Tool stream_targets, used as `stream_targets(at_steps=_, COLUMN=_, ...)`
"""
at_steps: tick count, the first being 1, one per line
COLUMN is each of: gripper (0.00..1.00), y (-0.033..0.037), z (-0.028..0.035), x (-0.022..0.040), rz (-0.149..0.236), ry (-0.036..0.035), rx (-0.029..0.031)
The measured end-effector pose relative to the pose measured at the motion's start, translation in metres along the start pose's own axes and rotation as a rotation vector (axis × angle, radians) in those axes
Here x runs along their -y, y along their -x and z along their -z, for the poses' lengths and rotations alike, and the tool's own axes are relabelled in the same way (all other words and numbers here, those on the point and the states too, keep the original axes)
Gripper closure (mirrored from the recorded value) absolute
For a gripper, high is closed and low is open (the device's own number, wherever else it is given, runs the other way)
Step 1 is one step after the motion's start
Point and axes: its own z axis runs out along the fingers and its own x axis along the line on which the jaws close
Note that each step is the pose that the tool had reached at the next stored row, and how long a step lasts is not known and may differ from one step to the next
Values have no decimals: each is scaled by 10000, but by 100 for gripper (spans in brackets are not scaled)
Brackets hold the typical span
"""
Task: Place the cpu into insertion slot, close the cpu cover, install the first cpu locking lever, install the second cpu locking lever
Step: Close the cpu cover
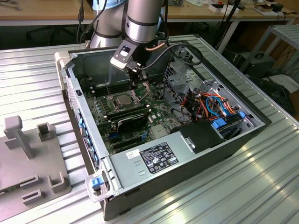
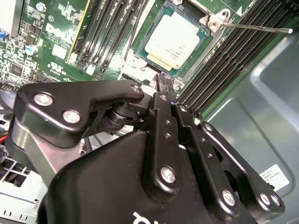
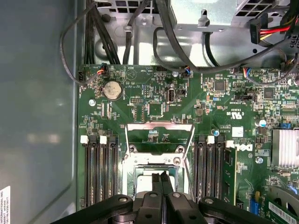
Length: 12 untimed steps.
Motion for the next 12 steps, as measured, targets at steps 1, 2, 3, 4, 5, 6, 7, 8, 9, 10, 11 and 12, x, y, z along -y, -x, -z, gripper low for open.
stream_targets(at_steps=1, gripper=89, y=-1, z=4, x=-1, rz=0, ry=-1, rx=1)
stream_targets(at_steps=2, gripper=89, y=-1, z=12, x=-1, rz=1, ry=-1, rx=3)
stream_targets(at_steps=3, gripper=89, y=-1, z=23, x=-1, rz=2, ry=0, rx=5)
stream_targets(at_steps=4, gripper=89, y=-1, z=50, x=-2, rz=2, ry=0, rx=12)
stream_targets(at_steps=5, gripper=89, y=-1, z=89, x=-2, rz=1, ry=0, rx=14)
stream_targets(at_steps=6, gripper=89, y=-1, z=115, x=-7, rz=0, ry=0, rx=17)
stream_targets(at_steps=7, gripper=89, y=-1, z=115, x=-20, rz=0, ry=1, rx=17)
stream_targets(at_steps=8, gripper=89, y=-2, z=115, x=-36, rz=1, ry=1, rx=18)
stream_targets(at_steps=9, gripper=89, y=-3, z=115, x=-68, rz=1, ry=0, rx=18)
stream_targets(at_steps=10, gripper=89, y=-4, z=114, x=-88, rz=2, ry=0, rx=17)
stream_targets(at_steps=11, gripper=89, y=-5, z=114, x=-106, rz=0, ry=0, rx=18)
stream_targets(at_steps=12, gripper=89, y=-6, z=114, x=-122, rz=1, ry=0, rx=18)
